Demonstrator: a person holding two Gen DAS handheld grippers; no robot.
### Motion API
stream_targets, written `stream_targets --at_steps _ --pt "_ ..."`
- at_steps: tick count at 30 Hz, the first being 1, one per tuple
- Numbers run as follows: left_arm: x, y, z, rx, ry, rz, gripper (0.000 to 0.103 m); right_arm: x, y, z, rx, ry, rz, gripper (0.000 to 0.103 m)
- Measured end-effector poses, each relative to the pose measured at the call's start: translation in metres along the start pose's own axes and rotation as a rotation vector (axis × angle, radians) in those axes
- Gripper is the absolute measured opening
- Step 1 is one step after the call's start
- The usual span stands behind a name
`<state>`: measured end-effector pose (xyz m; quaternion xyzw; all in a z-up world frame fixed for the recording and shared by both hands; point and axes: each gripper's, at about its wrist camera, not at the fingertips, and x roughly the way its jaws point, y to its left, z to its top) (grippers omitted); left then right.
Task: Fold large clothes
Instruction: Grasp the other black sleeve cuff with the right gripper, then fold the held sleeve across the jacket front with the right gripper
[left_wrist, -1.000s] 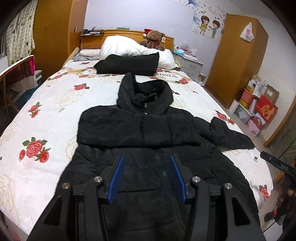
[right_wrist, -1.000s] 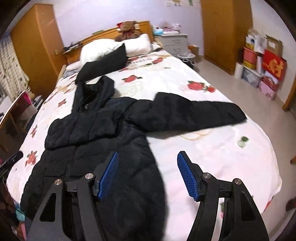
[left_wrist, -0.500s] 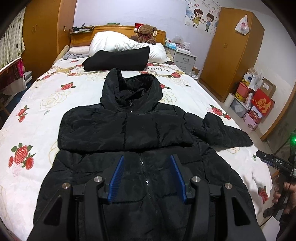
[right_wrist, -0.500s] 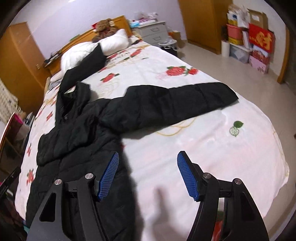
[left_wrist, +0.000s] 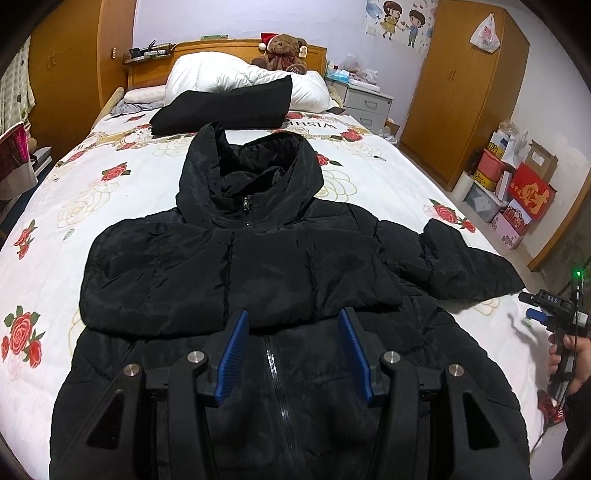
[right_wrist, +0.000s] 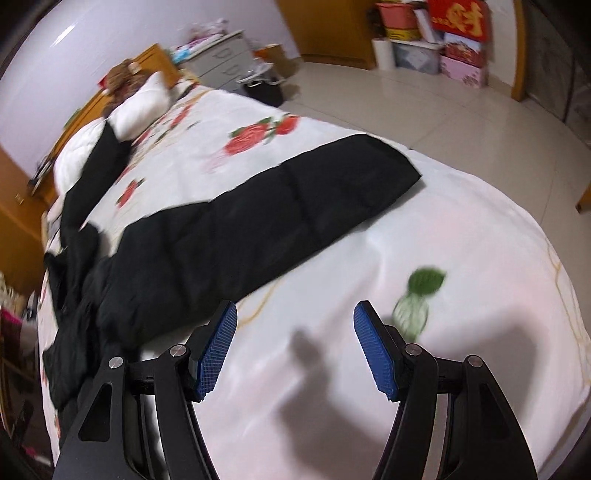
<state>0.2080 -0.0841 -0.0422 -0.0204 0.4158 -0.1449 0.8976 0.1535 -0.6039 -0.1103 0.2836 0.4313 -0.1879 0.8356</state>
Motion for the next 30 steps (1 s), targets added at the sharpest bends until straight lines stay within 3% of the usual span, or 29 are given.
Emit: stream_targets --at_steps 6,15,17,19,21,24,30 --pt "0.023 0.007 0.006 0.004 0.018 0.017 0.053 0.037 -0.023 0.024 0.1 0.013 -0.008 0.066" --pt "0.051 0.02 0.007 -0.011 0.054 0.043 0.053 0.063 -0.038 0.05 0.187 -0.043 -0.007 0.066" --pt "0.054 0.023 0.006 -0.018 0.062 0.045 0.053 0.067 -0.037 0.055 0.19 -0.049 -0.031 0.052" --pt "0.055 0.025 0.006 -0.026 0.068 0.048 0.053 0.068 -0.042 0.059 0.215 -0.047 -0.028 0.019" --pt "0.053 0.028 0.005 -0.034 0.07 0.051 0.053 0.064 -0.042 0.061 0.223 -0.044 -0.009 0.009" --pt "0.045 0.032 0.007 -0.042 0.056 0.051 0.053 0.041 -0.026 0.066 0.164 -0.09 -0.004 0.006" --pt "0.015 0.038 0.013 -0.06 0.015 0.042 0.053 -0.045 0.037 0.071 0.017 -0.213 0.106 0.006"
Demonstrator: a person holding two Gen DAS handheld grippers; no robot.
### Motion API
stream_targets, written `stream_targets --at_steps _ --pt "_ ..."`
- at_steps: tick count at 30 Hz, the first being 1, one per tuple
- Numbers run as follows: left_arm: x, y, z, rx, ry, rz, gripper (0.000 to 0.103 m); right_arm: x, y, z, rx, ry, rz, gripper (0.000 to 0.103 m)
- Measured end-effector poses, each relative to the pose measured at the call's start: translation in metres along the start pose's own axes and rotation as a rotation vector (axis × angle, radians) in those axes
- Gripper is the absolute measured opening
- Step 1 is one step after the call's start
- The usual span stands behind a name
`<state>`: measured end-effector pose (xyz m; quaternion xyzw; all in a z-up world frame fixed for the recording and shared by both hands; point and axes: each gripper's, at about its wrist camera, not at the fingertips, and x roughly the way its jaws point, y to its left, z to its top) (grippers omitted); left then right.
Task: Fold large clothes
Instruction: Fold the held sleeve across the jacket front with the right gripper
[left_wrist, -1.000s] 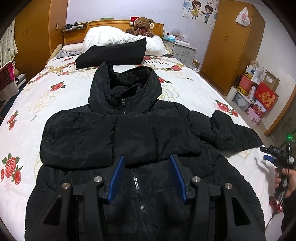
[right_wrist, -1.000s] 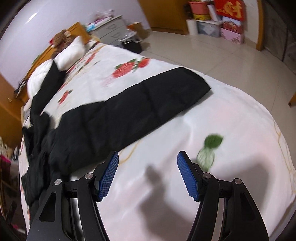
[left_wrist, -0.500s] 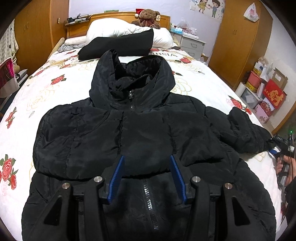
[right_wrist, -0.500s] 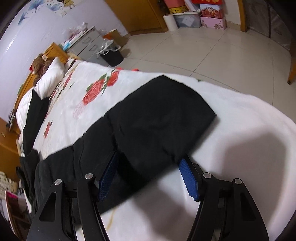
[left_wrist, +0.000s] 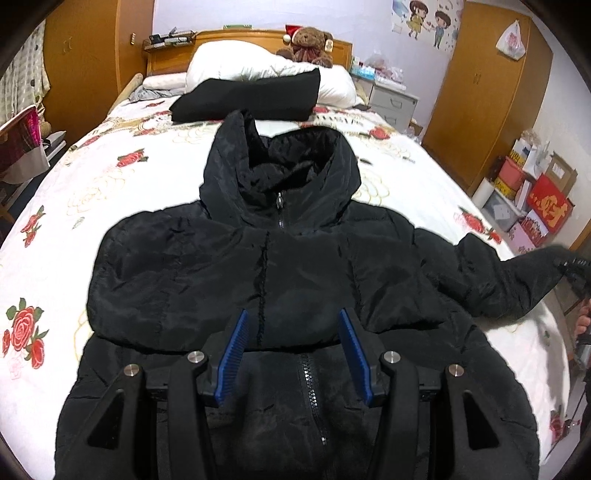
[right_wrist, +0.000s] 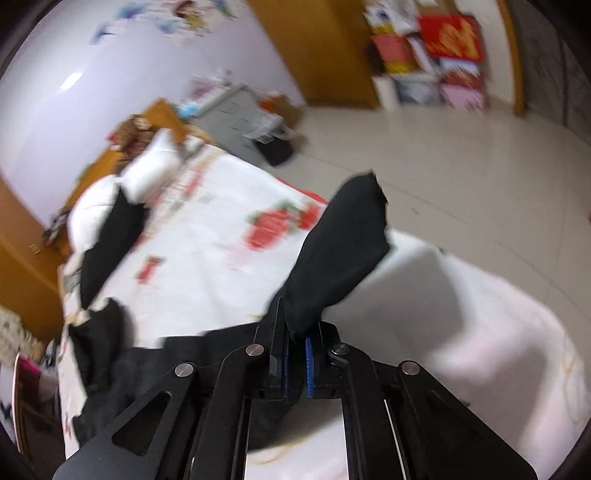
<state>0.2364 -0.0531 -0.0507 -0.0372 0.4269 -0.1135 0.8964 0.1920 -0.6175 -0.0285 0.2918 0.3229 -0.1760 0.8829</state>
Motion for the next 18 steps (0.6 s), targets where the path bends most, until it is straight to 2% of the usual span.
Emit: stream_targets --at_steps 4,9,14,18 --pt "-0.021 0.003 0.002 -0.009 -0.029 -0.007 0.053 -0.044 0.064 0.002 -0.117 -0.046 0.104 0.006" --pt "-0.045 0.015 0.006 -0.032 -0.065 -0.016 0.053 -0.066 0.144 -0.015 -0.254 -0.05 0.218 0.006" --pt "-0.062 0.033 0.004 -0.059 -0.093 -0.017 0.053 -0.075 0.213 -0.051 -0.378 -0.001 0.306 0.006" --pt "-0.068 0.052 0.0 -0.093 -0.106 -0.015 0.053 -0.064 0.26 -0.088 -0.454 0.067 0.351 0.006"
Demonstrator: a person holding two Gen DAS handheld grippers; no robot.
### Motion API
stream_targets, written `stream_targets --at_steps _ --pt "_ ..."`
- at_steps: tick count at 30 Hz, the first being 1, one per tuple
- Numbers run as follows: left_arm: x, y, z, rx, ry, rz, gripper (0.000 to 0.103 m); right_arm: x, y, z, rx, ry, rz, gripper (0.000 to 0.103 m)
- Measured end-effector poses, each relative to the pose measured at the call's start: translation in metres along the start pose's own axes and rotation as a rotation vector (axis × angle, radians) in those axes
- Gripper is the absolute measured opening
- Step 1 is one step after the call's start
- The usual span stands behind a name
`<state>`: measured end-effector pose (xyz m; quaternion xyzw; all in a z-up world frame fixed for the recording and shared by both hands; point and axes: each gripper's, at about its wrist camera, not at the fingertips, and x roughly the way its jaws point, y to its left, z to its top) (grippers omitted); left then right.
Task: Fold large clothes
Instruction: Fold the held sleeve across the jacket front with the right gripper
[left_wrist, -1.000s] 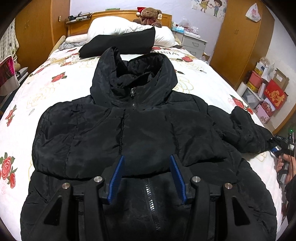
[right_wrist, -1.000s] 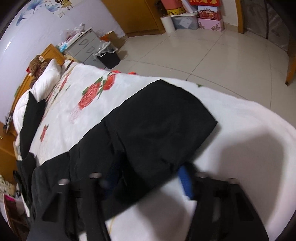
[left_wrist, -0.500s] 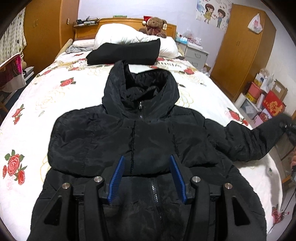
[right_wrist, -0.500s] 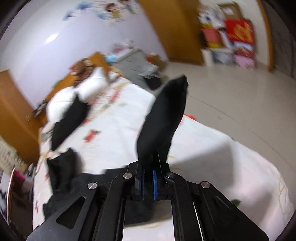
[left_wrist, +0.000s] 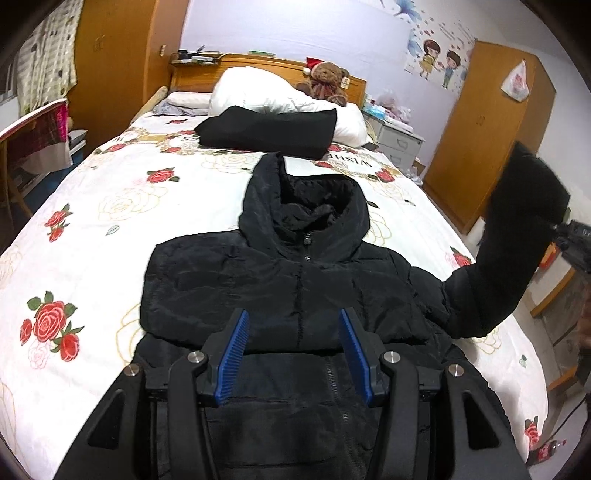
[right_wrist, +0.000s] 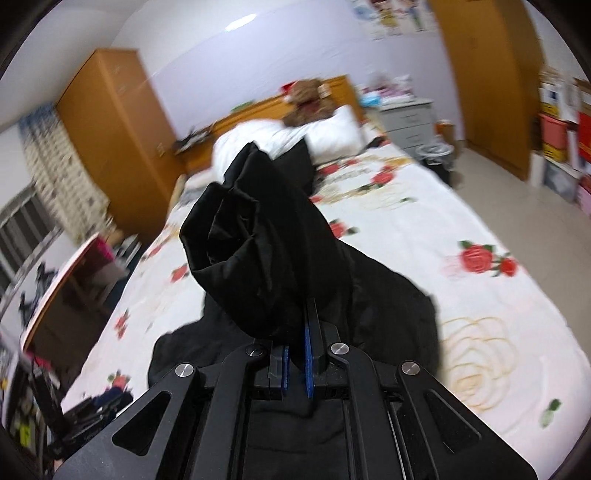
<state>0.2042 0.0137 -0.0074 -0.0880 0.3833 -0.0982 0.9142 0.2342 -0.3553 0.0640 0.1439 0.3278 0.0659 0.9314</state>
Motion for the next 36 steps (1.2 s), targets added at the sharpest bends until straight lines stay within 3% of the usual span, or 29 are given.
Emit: stream_targets --at_steps 11,17,21,26,30,36 --pt "0.009 0.052 -0.004 -0.08 0.0 0.027 0.053 0.111 0.077 -0.062 -0.092 0.232 0.1 0.006" --pt "0.023 0.067 -0.006 -0.102 0.014 0.03 0.053 0.171 0.085 -0.105 -0.105 0.372 0.126 0.006" --pt "0.033 0.07 -0.004 -0.114 0.029 0.015 0.053 0.194 0.084 -0.124 -0.104 0.45 0.13 0.012" --pt "0.042 0.064 0.001 -0.131 0.048 -0.025 0.058 0.18 0.082 -0.122 -0.102 0.444 0.182 0.029" --pt "0.055 0.054 0.006 -0.152 0.082 -0.09 0.069 0.152 0.086 -0.11 -0.106 0.395 0.253 0.063" --pt "0.104 0.034 0.009 -0.161 0.2 -0.155 0.076 0.1 0.048 -0.088 -0.087 0.278 0.241 0.063"
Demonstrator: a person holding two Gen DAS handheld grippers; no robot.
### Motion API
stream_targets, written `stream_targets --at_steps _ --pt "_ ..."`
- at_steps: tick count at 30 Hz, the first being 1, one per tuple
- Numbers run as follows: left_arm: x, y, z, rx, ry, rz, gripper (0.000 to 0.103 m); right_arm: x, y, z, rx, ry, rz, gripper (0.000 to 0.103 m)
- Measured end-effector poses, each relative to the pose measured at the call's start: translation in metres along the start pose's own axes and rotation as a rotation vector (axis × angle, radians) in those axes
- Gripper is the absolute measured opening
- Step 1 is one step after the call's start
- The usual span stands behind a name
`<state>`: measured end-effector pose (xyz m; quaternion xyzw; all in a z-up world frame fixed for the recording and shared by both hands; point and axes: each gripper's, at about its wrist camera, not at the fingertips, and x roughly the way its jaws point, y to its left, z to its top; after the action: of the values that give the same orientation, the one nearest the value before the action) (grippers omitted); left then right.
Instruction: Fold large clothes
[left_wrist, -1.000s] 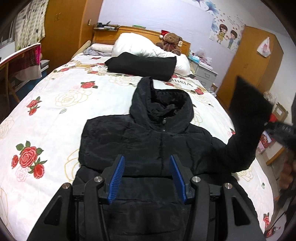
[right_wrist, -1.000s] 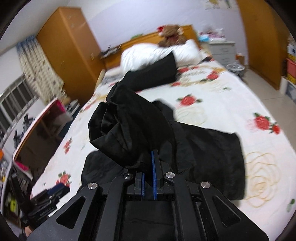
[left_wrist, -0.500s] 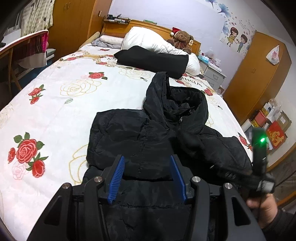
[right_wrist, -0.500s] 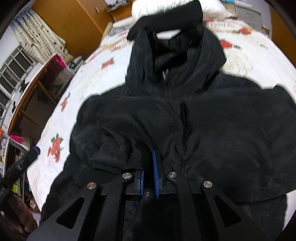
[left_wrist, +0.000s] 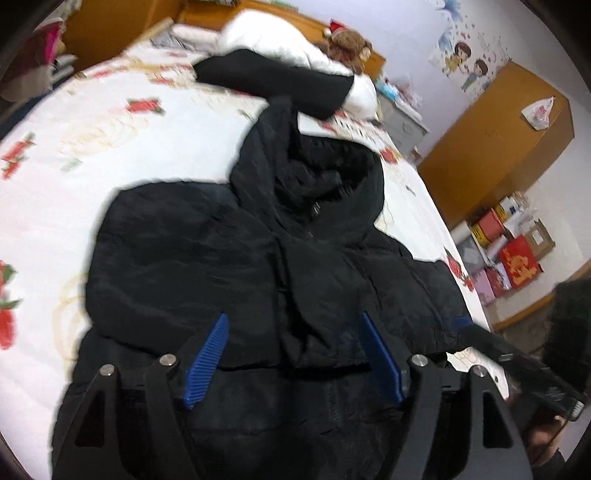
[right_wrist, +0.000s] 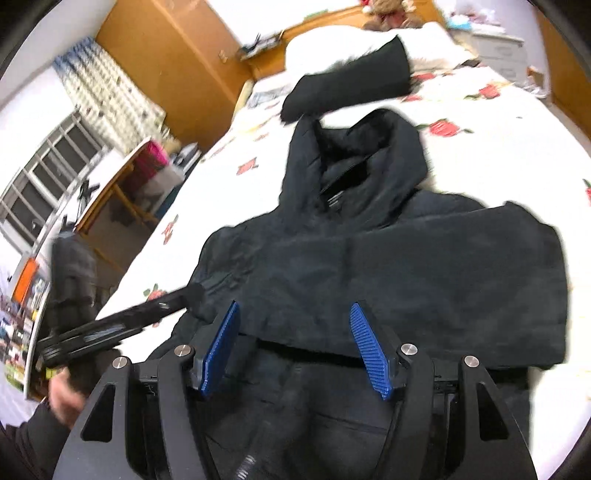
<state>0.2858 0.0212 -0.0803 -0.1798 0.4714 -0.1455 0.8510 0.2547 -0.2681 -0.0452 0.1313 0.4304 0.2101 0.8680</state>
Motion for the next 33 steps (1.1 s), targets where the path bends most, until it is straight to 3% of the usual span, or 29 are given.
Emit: stream_targets --at_steps 6,7,8,10,12,15,22,28,33 --pt "0.061 -0.004 0.004 -0.001 0.104 0.044 0.072 -0.041 -0.08 -0.002 0.13 -0.087 -0.191 0.061" --pt "0.064 -0.005 0.003 0.007 0.091 0.038 0.048 -0.045 -0.097 -0.004 0.164 -0.101 -0.225 0.051" --pt "0.065 -0.007 0.004 0.018 0.082 0.037 0.009 -0.046 -0.105 -0.005 0.179 -0.102 -0.244 0.045" --pt "0.059 -0.007 0.004 0.024 0.049 0.05 0.007 -0.045 -0.121 -0.005 0.203 -0.101 -0.283 0.03" --pt "0.046 -0.008 0.005 0.06 -0.018 0.093 0.006 -0.042 -0.126 -0.002 0.206 -0.106 -0.29 0.022" --pt "0.036 0.002 0.006 0.077 -0.057 0.154 0.006 -0.029 -0.122 0.002 0.181 -0.102 -0.286 0.021" --pt "0.044 0.031 0.002 0.063 -0.048 0.232 0.006 0.036 -0.125 -0.009 0.136 0.038 -0.292 0.018" --pt "0.068 0.034 -0.004 0.097 -0.022 0.261 0.006 0.055 -0.135 -0.01 0.131 0.08 -0.303 0.015" --pt "0.051 0.034 0.001 0.087 -0.015 0.273 0.011 0.043 -0.129 -0.001 0.122 0.091 -0.322 0.015"
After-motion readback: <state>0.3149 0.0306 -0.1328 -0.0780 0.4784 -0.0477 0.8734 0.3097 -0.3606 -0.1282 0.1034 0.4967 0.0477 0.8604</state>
